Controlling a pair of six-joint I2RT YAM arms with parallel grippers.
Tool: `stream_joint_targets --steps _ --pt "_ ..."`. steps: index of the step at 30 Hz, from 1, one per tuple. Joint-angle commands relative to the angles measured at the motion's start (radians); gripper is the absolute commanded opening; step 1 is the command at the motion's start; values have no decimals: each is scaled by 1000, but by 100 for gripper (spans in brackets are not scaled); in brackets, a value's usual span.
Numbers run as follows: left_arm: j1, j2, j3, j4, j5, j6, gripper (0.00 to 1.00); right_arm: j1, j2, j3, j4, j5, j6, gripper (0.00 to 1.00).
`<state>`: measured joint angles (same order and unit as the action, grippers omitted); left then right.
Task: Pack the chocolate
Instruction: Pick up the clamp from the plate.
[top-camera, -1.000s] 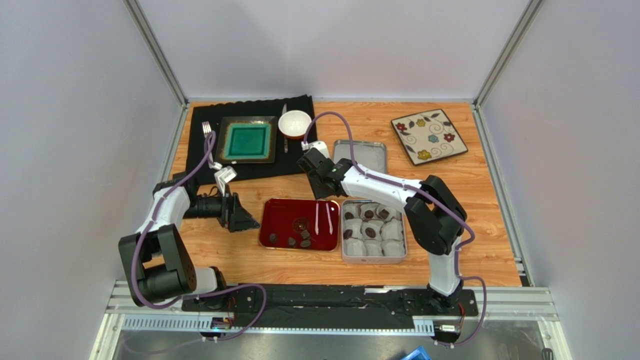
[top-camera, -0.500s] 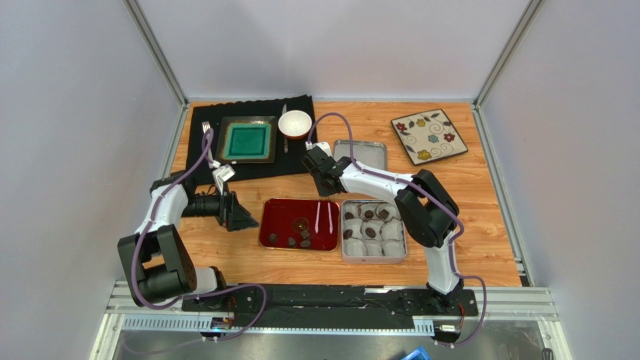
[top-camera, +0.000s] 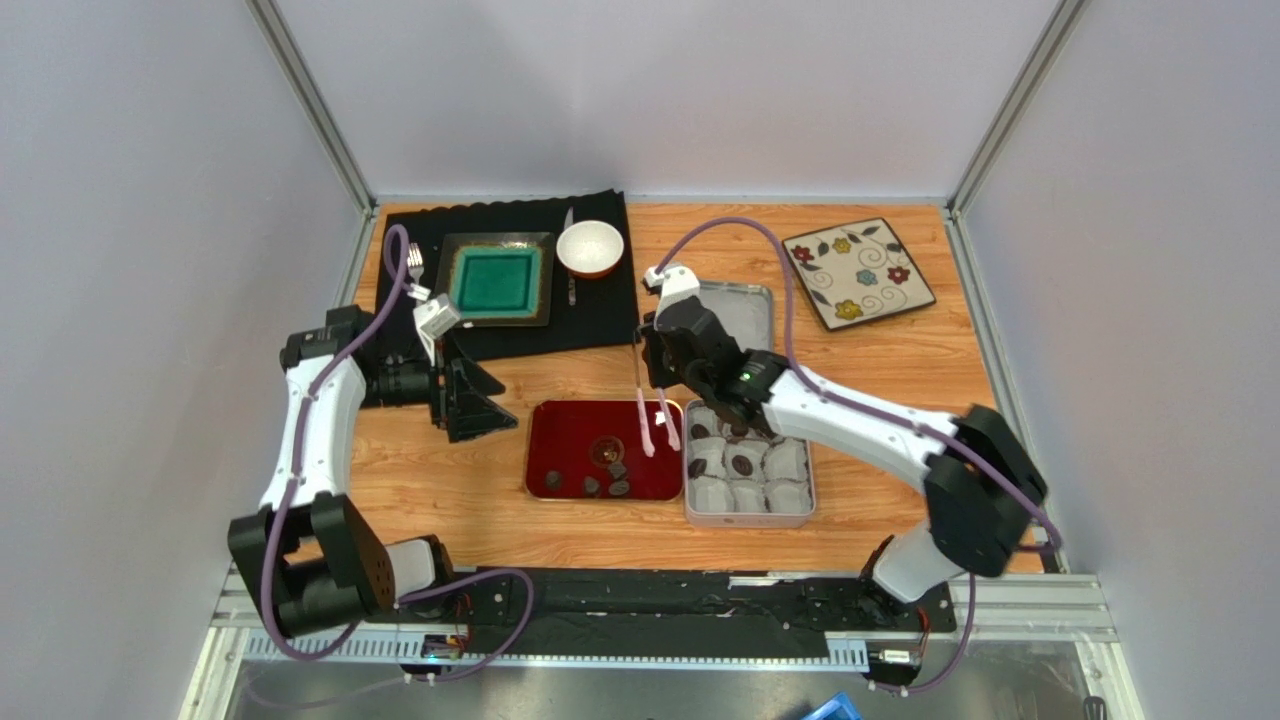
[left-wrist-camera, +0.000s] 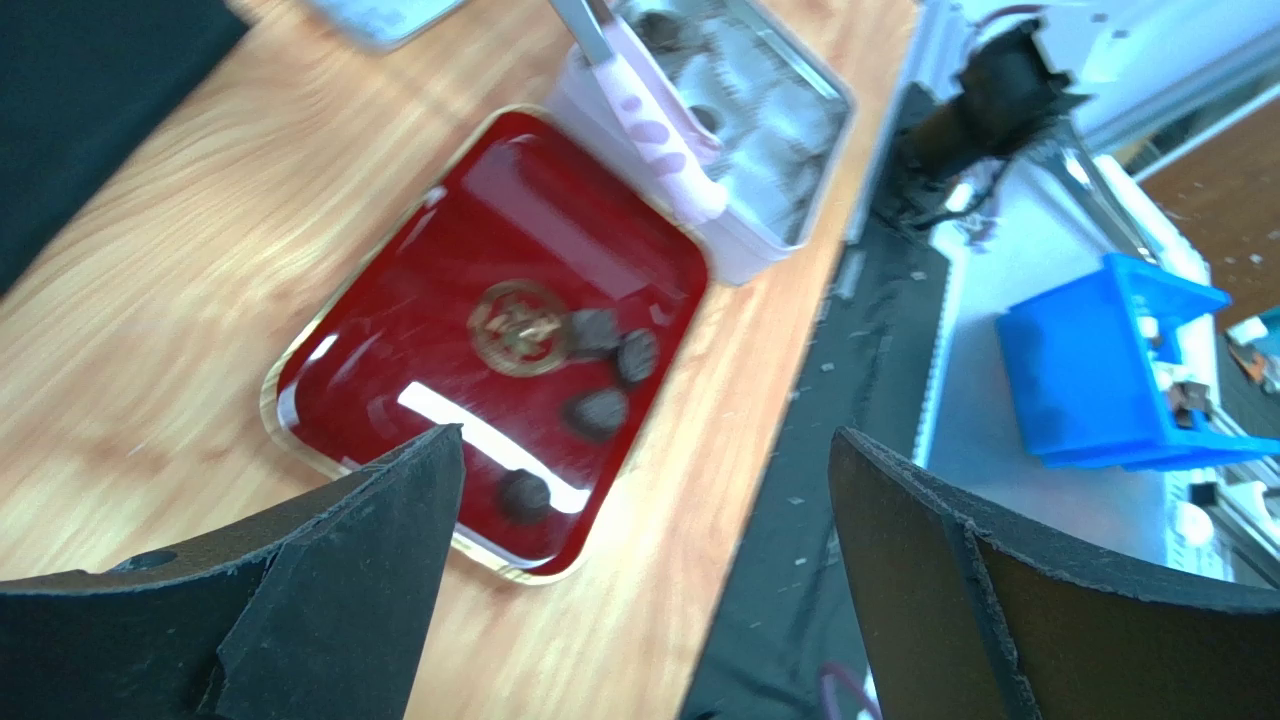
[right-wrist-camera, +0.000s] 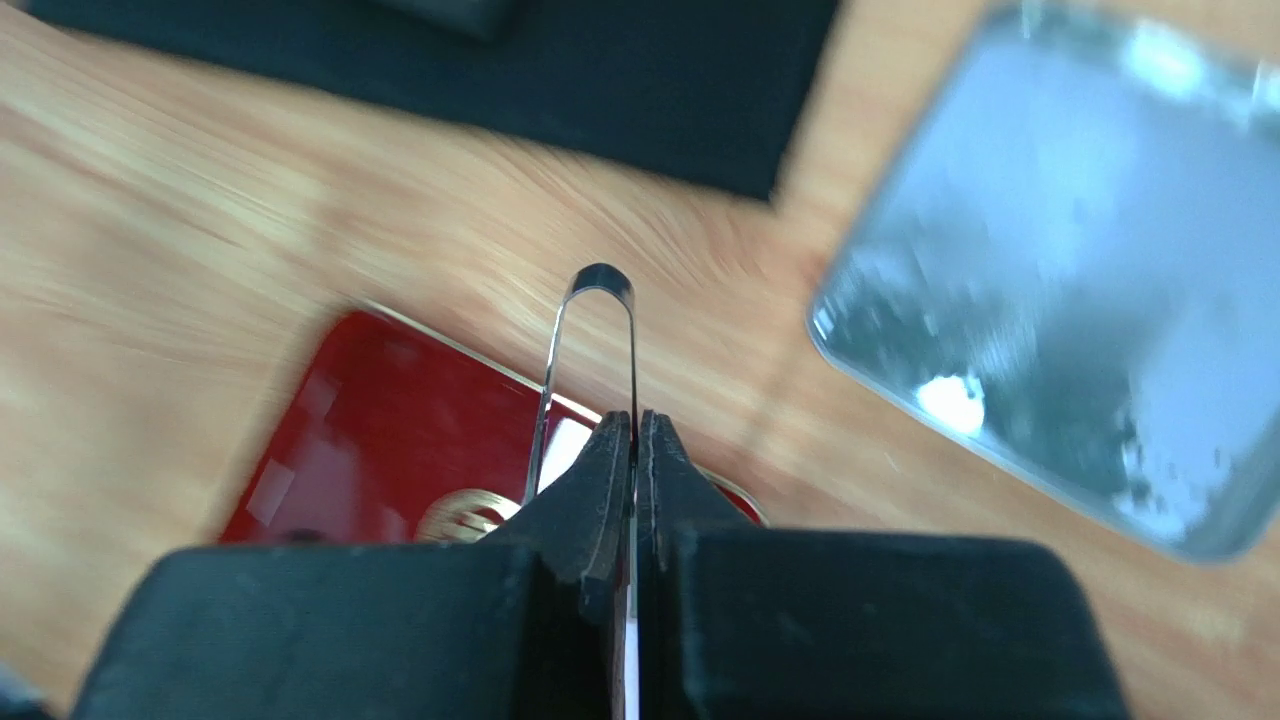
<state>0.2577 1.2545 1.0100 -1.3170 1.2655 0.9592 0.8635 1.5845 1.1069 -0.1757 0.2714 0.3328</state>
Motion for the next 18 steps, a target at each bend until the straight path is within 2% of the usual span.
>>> stream_joint_targets --steps 1,3,6,7,8,10,13,17,18 --pt "-49 -99 -45 -172 101 -14 99 29 -211 -96 298 -47 -38 0" --pt "-51 -104 -108 -172 136 -11 99 40 -259 -130 376 -78 -35 0" --pt "-83 -66 -93 -172 187 -71 98 60 -348 -201 494 -89 -43 0" --pt "-98 -57 -65 -172 189 -100 92 68 -377 -275 557 -86 -41 0" --pt "-107 -55 -9 -172 198 -115 88 77 -414 -318 697 -81 -32 0" --pt "-107 -70 38 -172 219 -173 85 81 -431 -367 797 -75 20 0" --pt "-107 -128 129 -172 271 -215 92 91 -419 -423 971 -80 83 0" --pt "-113 -245 147 -130 304 -240 99 104 -365 -429 1120 -118 169 0" --pt "-117 -268 128 -85 311 -340 99 104 -345 -427 1146 -121 190 0"
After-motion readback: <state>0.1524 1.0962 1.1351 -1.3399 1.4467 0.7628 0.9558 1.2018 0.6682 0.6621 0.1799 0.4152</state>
